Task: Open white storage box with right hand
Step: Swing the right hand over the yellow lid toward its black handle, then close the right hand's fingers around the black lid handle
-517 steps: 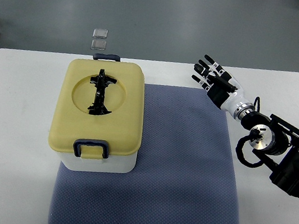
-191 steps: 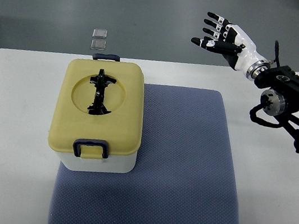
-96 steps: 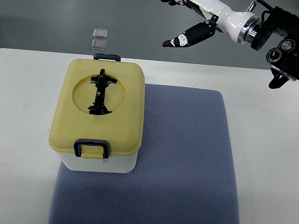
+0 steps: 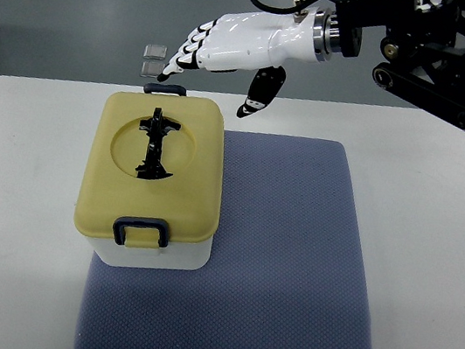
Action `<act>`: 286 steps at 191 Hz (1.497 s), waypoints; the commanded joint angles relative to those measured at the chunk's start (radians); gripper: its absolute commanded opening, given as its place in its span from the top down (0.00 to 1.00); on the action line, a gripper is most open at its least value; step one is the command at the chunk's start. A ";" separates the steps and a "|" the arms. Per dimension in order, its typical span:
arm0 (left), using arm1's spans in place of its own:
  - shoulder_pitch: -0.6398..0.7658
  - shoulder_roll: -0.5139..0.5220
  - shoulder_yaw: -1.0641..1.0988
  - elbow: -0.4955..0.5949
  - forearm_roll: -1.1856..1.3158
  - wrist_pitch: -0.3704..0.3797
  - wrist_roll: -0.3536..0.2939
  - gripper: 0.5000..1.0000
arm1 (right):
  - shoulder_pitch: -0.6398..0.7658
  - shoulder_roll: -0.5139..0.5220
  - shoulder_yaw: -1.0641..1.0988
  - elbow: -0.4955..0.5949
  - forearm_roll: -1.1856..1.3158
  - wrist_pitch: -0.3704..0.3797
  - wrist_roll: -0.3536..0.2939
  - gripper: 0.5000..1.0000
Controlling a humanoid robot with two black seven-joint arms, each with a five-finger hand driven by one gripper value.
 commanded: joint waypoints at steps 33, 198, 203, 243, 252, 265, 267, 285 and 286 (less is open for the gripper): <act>0.000 0.000 0.000 0.000 0.000 -0.001 0.000 0.00 | 0.088 0.127 -0.131 -0.018 -0.008 0.020 -0.005 0.14; -0.002 0.000 0.000 0.000 0.000 -0.001 0.000 0.00 | 0.085 0.228 -0.154 -0.070 0.020 -0.036 -0.009 0.15; -0.002 0.000 0.000 0.001 0.000 -0.001 0.000 0.00 | 0.082 0.230 -0.154 -0.073 0.018 -0.036 -0.009 0.15; -0.002 0.000 0.000 0.001 0.000 -0.001 0.000 0.00 | 0.061 0.233 -0.155 -0.092 0.014 -0.063 -0.011 0.17; -0.002 0.000 0.000 0.000 0.000 -0.001 0.000 0.00 | 0.058 0.233 -0.155 -0.096 0.014 -0.072 -0.012 0.17; -0.002 0.000 0.000 0.000 0.000 0.001 0.000 0.00 | 0.053 0.231 -0.157 -0.098 0.014 -0.080 -0.011 0.19; 0.000 0.000 0.000 0.001 0.000 -0.001 0.000 0.00 | 0.053 0.231 -0.157 -0.098 0.014 -0.080 -0.011 0.20; 0.000 0.000 0.000 0.001 0.000 -0.001 0.000 0.00 | 0.050 0.233 -0.157 -0.098 0.014 -0.092 -0.011 0.27; 0.000 0.000 0.000 0.001 0.000 -0.001 0.000 0.00 | 0.050 0.233 -0.157 -0.098 0.014 -0.092 -0.011 0.27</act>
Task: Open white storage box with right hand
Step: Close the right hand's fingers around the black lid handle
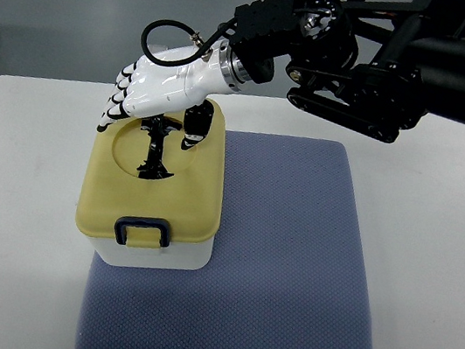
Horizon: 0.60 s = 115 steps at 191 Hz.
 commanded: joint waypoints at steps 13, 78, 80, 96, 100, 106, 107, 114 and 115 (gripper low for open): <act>0.001 0.000 0.000 -0.001 0.000 0.001 0.000 0.00 | -0.007 0.000 0.000 -0.002 0.000 -0.023 0.001 0.35; 0.001 0.000 0.000 0.001 0.000 0.000 0.000 0.00 | -0.023 0.020 -0.005 -0.002 -0.005 -0.037 0.002 0.56; 0.001 0.000 0.000 0.001 0.000 0.000 0.000 0.00 | -0.023 0.020 -0.006 -0.002 -0.005 -0.037 0.002 0.56; 0.000 0.000 0.000 -0.001 0.000 0.001 0.000 0.00 | -0.023 0.020 -0.005 -0.002 -0.005 -0.041 0.002 0.63; 0.000 0.000 0.000 0.001 0.000 0.001 0.000 0.00 | -0.025 0.020 -0.005 -0.002 -0.005 -0.044 0.002 0.64; 0.000 0.000 0.000 -0.001 0.000 0.001 0.000 0.00 | -0.025 0.020 -0.005 -0.002 -0.005 -0.047 0.002 0.68; 0.000 0.000 0.000 -0.001 0.000 0.001 0.000 0.00 | -0.025 0.020 -0.005 -0.002 -0.005 -0.047 0.002 0.68; 0.000 0.000 0.000 0.001 0.000 0.000 0.000 0.00 | -0.028 0.020 -0.006 -0.002 -0.005 -0.049 0.002 0.71; 0.000 0.000 0.000 -0.001 0.000 0.000 0.000 0.00 | -0.030 0.020 -0.006 -0.002 -0.006 -0.049 0.002 0.71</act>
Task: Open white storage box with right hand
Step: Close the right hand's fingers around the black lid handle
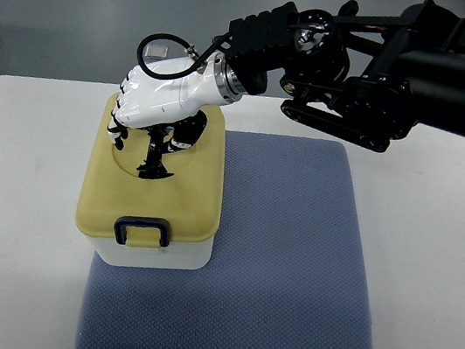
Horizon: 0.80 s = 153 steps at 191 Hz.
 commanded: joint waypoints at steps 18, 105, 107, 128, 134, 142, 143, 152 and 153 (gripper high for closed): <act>-0.001 0.000 0.000 0.001 0.000 -0.001 0.000 0.00 | -0.005 0.000 -0.001 -0.002 -0.002 -0.007 0.000 0.77; -0.001 0.000 0.000 -0.001 0.000 -0.001 0.000 0.00 | -0.007 0.000 -0.001 -0.006 -0.003 -0.007 0.003 1.00; -0.001 0.000 0.000 -0.001 0.000 -0.001 0.000 0.00 | -0.007 0.000 -0.001 -0.006 -0.003 -0.007 0.004 1.00; -0.001 0.000 0.000 0.001 0.000 0.001 0.000 0.00 | -0.007 -0.001 0.000 -0.006 -0.003 -0.008 0.006 1.00; -0.001 0.000 0.000 -0.001 0.000 -0.001 0.000 0.00 | -0.007 -0.001 0.000 -0.006 -0.003 -0.008 0.006 1.00; -0.001 0.000 0.000 0.001 0.000 -0.001 0.000 0.00 | -0.005 -0.003 0.000 -0.006 -0.003 -0.013 0.008 1.00; -0.001 0.000 0.000 0.001 0.000 -0.001 0.000 0.00 | -0.005 -0.003 0.000 -0.006 -0.003 -0.013 0.008 1.00; -0.001 0.000 0.000 0.001 0.000 0.001 0.000 0.00 | -0.005 -0.004 0.000 -0.006 -0.003 -0.030 0.009 1.00; -0.001 0.000 0.000 0.001 0.000 0.001 0.000 0.00 | -0.005 -0.004 0.000 -0.006 -0.003 -0.030 0.009 1.00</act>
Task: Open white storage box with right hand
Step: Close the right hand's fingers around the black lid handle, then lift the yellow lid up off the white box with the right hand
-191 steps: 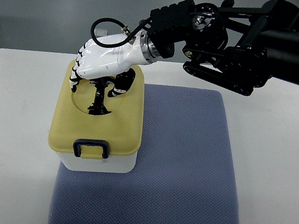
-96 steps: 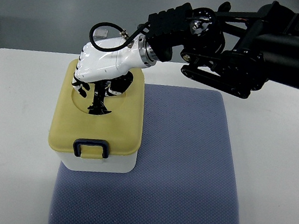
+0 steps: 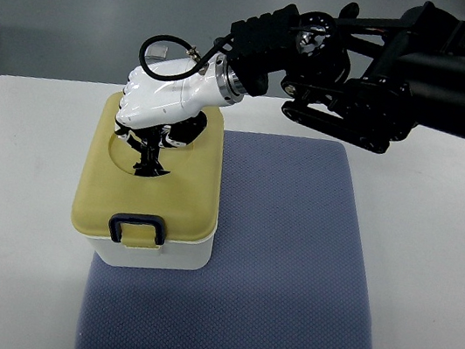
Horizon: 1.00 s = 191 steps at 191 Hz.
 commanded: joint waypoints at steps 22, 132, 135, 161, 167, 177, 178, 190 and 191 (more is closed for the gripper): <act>0.001 0.000 0.000 0.001 0.000 -0.001 0.000 0.00 | 0.005 -0.005 0.002 0.000 0.000 -0.041 0.005 1.00; 0.000 0.000 0.000 0.000 0.000 0.001 0.000 0.00 | 0.095 -0.045 0.035 0.000 0.000 -0.057 0.010 1.00; 0.000 0.000 0.000 0.001 0.000 -0.001 0.000 0.00 | 0.101 -0.048 0.038 0.000 0.002 -0.057 0.010 1.00; 0.000 0.000 0.000 0.001 0.000 0.001 0.000 0.00 | 0.141 -0.091 0.051 0.000 0.008 -0.057 0.010 1.00; 0.000 0.000 0.000 0.000 0.000 0.001 0.000 0.00 | 0.149 -0.100 0.052 0.000 0.010 -0.057 0.010 1.00; 0.000 0.000 0.000 0.000 0.000 0.001 0.000 0.00 | 0.167 -0.124 0.052 0.002 0.014 -0.056 0.010 1.00; 0.000 0.000 0.000 0.000 0.000 -0.001 0.000 0.00 | 0.170 -0.130 0.052 0.002 0.014 -0.056 0.010 1.00; 0.000 0.000 0.000 0.000 0.000 -0.001 0.000 0.00 | 0.181 -0.158 0.052 0.003 0.014 -0.054 0.010 1.00; 0.000 0.000 0.001 0.001 0.000 -0.001 0.000 0.00 | 0.183 -0.166 0.052 0.003 0.014 -0.054 0.010 1.00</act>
